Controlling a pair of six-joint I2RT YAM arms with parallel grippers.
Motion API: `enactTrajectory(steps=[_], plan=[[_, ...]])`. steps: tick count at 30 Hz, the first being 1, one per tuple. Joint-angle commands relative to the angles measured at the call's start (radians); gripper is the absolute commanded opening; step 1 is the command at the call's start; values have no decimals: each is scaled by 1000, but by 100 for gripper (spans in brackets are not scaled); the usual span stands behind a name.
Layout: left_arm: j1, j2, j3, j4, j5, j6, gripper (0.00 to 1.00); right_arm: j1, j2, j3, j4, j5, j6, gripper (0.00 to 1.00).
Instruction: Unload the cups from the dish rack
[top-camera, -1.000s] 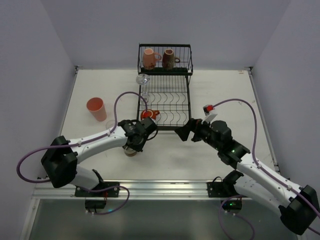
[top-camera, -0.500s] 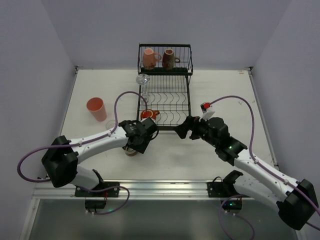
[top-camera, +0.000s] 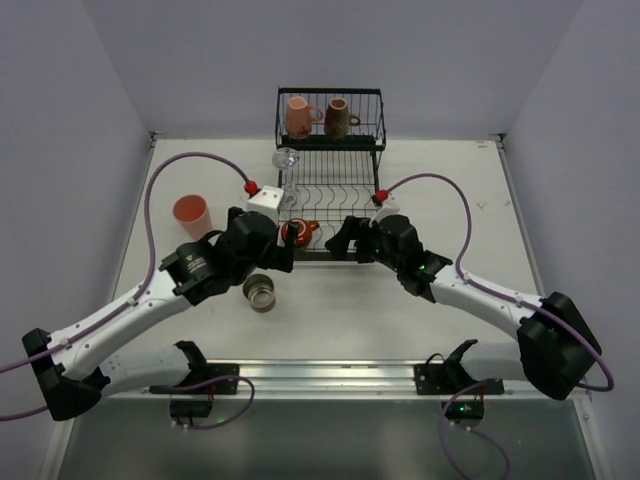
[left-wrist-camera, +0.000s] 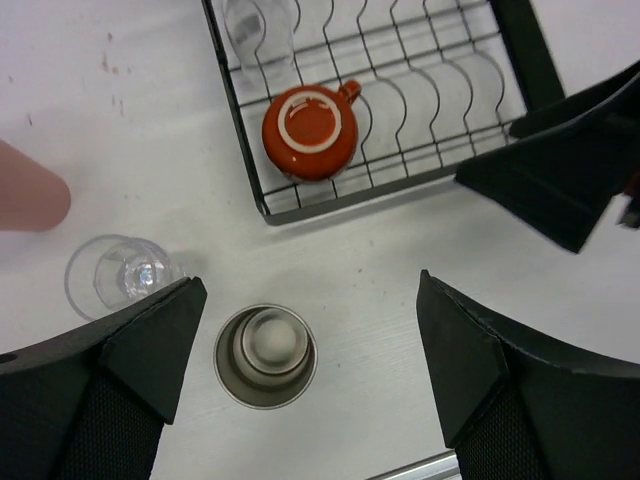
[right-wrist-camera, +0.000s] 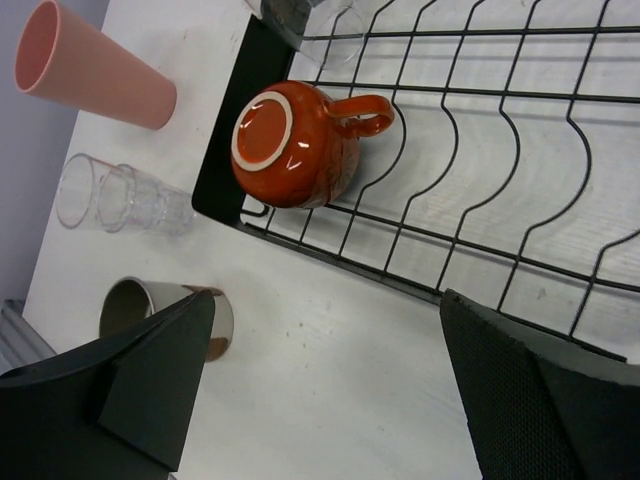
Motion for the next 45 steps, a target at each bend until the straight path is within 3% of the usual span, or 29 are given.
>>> enactTrajectory(steps=[1, 15, 35, 45], plan=[[-3, -119, -36, 133, -99, 29, 95, 45, 76, 78, 124, 83, 21, 98], [-2, -364, -250, 282, -220, 129, 100, 194, 458, 435, -52, 363, -134, 99], [-2, -386, -306, 301, -206, 134, 100, 225, 705, 679, -230, 467, -117, 99], [-2, -372, -310, 308, -205, 134, 100, 225, 757, 716, -207, 501, -163, 99]])
